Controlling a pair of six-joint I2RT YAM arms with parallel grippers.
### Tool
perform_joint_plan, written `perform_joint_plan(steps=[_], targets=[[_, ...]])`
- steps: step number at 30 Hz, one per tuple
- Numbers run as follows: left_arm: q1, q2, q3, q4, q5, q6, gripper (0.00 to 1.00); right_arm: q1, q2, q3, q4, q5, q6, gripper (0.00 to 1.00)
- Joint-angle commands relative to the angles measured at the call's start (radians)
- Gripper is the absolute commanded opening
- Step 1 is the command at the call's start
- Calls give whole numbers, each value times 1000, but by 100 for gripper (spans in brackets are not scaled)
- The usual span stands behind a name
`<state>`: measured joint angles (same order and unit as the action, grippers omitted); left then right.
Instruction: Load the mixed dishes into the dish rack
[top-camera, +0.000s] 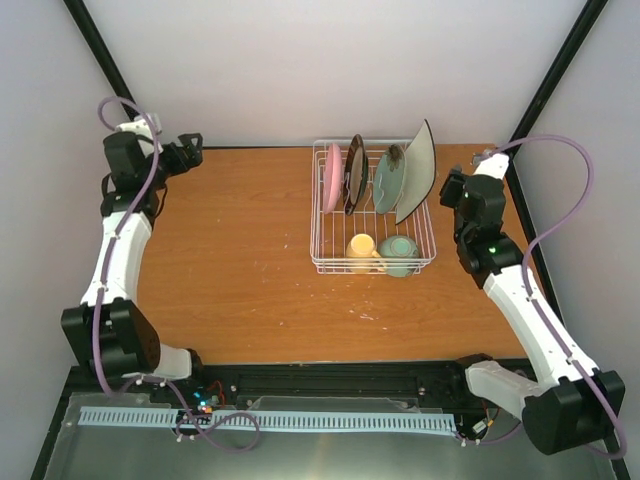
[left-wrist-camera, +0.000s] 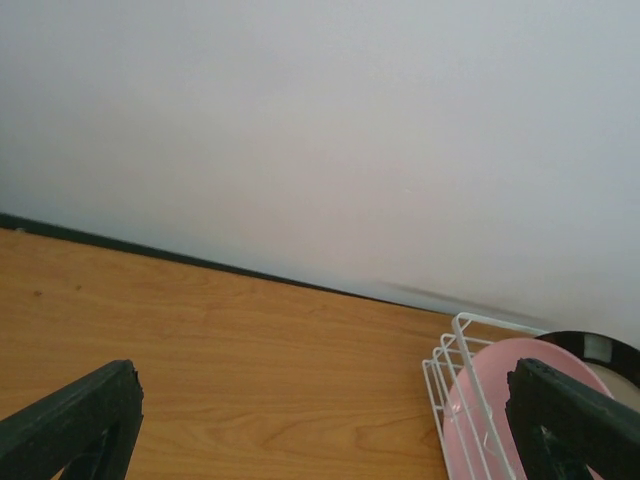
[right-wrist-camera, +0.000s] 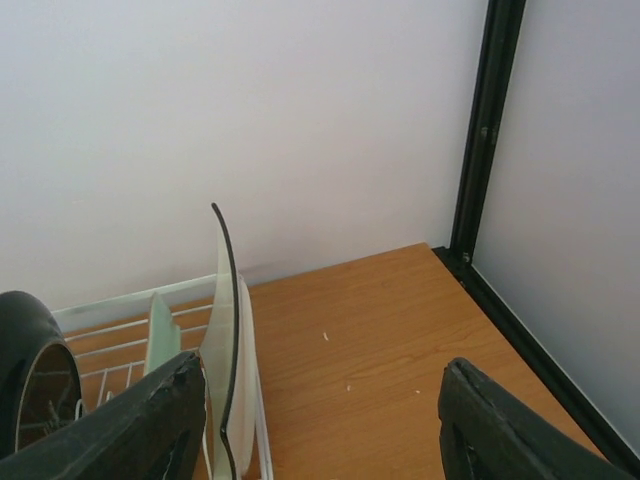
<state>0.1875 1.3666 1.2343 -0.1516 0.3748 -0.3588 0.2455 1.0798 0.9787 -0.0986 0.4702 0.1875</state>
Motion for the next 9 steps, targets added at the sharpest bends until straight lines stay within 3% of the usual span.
perform_joint_plan(steps=[1, 9], targets=[[-78, 102, 157, 0, -45, 56, 100, -1, -65, -51, 27, 43, -7, 63], [-166, 261, 329, -59, -35, 66, 100, -1, -134, -53, -29, 89, -38, 65]])
